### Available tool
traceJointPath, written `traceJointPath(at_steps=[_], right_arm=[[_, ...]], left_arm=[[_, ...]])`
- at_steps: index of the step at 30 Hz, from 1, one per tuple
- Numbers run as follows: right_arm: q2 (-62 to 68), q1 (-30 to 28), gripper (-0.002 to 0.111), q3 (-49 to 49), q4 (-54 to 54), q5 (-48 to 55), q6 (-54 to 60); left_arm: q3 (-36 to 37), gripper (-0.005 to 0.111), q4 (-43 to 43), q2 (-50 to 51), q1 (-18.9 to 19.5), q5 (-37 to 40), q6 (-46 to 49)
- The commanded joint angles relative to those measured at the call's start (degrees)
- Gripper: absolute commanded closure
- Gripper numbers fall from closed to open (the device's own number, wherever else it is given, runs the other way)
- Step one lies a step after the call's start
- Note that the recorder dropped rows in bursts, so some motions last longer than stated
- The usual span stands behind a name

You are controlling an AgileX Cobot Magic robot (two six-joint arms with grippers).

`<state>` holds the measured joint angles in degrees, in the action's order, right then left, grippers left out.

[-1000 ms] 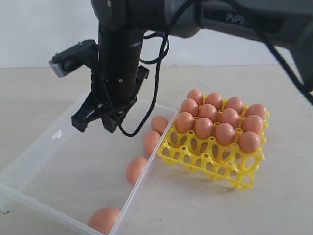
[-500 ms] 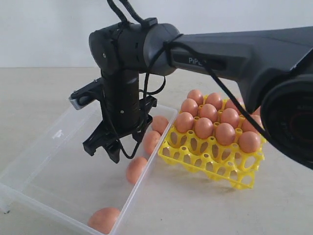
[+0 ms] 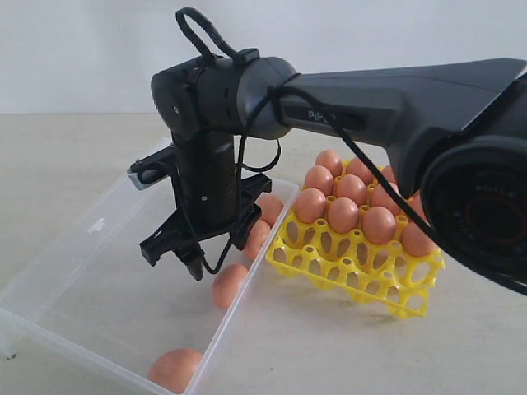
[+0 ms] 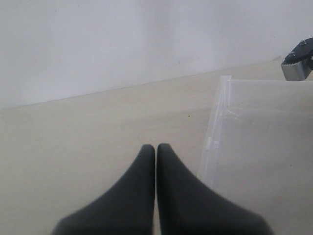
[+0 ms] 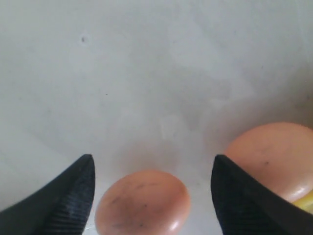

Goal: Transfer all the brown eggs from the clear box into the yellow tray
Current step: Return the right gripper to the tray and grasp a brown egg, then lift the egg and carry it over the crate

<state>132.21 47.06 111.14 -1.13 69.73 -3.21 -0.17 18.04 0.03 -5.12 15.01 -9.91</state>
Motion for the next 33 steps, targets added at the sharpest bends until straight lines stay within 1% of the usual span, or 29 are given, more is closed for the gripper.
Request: traceJointPath(at_steps=[1,4,9,15,17,22,24,25,27,29,31,33], right_arm=[[-1.6,1.1,0.044,0.2,-0.5,0.2,-3.0],[-3.1,2.1,0.044,0.2,-1.6,0.2,-2.9],[-3.5,2.1,0.043,-0.4,3.4,0.2,-0.5],[-3.5,2.1,0.043,-7.6,4.0,0.2,0.2],[-3.5,2.1,0.043,-10.9,6.6,0.2,0.3],[-3.5,2.1,0.044,-13.2,9.8,0.2,0.3],[-3.5,2.1,0.060,-13.2,10.1,0.2,0.3],[-3.5,2.1,0.078,-13.2,10.4,0.2,0.3],[-3.5,2.1,0.108,-13.2,10.4,0.2,0.3],[-3.6,2.1,0.108,-12.6,10.6,-1.1,1.8],[-4.1,2.1,0.108,-9.8,10.6,-3.0,2.6],[-6.2,2.1,0.108,-9.4,10.4,-11.8,-6.3]], left_arm=[[0.2,0.105,-0.2,0.0,-0.1,-0.4,-0.4],[0.2,0.105,-0.2,0.0,-0.1,-0.4,-0.4],[0.2,0.105,-0.2,0.0,-0.1,-0.4,-0.4],[0.2,0.105,-0.2,0.0,-0.1,-0.4,-0.4],[0.2,0.105,-0.2,0.0,-0.1,-0.4,-0.4],[0.2,0.105,-0.2,0.0,-0.1,-0.4,-0.4],[0.2,0.105,-0.2,0.0,-0.1,-0.4,-0.4],[0.2,0.105,-0.2,0.0,-0.1,-0.4,-0.4],[0.2,0.105,-0.2,0.0,-0.1,-0.4,-0.4],[0.2,0.105,-0.2,0.0,-0.1,-0.4,-0.4],[0.2,0.105,-0.2,0.0,-0.1,-0.4,-0.4],[0.2,0.105,-0.2,0.0,-0.1,-0.4,-0.4]])
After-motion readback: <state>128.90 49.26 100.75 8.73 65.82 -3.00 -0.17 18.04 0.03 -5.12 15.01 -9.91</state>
